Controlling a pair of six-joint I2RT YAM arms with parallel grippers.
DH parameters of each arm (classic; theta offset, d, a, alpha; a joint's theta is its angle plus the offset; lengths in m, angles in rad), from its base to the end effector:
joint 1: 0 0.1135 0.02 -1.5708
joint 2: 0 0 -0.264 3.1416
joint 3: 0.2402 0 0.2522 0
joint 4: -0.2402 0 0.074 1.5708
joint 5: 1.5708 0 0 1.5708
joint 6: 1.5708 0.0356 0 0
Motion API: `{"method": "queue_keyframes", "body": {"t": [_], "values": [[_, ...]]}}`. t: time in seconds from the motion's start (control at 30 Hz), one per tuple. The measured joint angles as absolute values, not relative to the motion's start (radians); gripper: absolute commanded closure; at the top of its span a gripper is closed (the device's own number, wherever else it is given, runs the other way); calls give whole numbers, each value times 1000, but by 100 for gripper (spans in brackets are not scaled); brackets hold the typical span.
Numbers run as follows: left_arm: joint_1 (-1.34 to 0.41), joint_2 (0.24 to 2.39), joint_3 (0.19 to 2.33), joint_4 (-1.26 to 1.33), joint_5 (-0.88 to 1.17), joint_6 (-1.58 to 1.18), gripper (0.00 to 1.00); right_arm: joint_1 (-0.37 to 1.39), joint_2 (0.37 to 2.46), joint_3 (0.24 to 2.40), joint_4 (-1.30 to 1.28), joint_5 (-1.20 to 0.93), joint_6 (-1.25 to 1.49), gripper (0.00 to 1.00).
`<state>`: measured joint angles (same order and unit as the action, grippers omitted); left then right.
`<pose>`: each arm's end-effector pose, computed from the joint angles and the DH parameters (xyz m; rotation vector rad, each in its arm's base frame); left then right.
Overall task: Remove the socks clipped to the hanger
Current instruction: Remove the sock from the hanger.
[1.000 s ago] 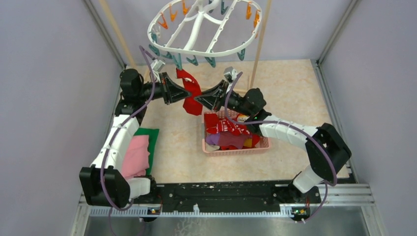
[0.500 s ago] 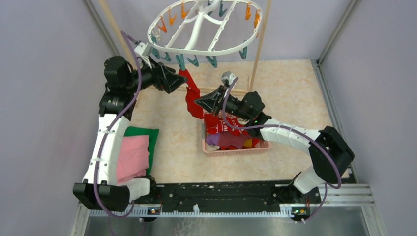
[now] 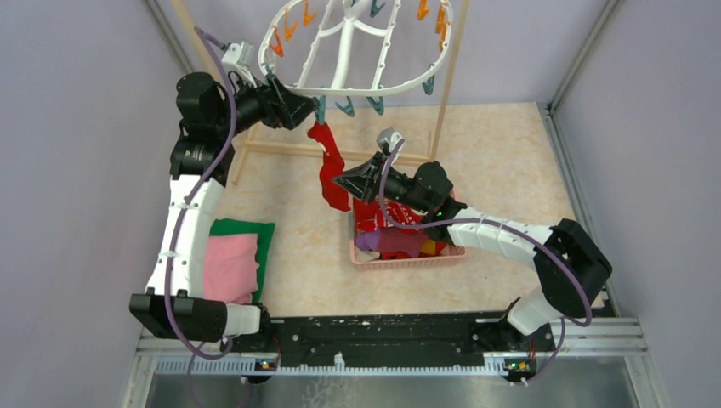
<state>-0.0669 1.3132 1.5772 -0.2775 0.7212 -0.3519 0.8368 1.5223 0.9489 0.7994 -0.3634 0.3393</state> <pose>0.2721 -0.0418 0.4893 0.3507 1.6163 -0.8897 0.2251 0.2684 0.3187 -0.6734 1.3077 1.2178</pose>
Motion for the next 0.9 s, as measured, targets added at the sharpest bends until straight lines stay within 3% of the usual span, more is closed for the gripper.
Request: {"method": "queue_keyframes", "body": {"t": [0.53, 0.9], "values": [[-100, 1351, 1568, -283, 703, -428, 16, 851, 1533, 991, 788, -359, 340, 100], [-107, 1345, 1554, -259, 678, -446, 34, 870, 1550, 998, 784, -359, 340, 100]]}}
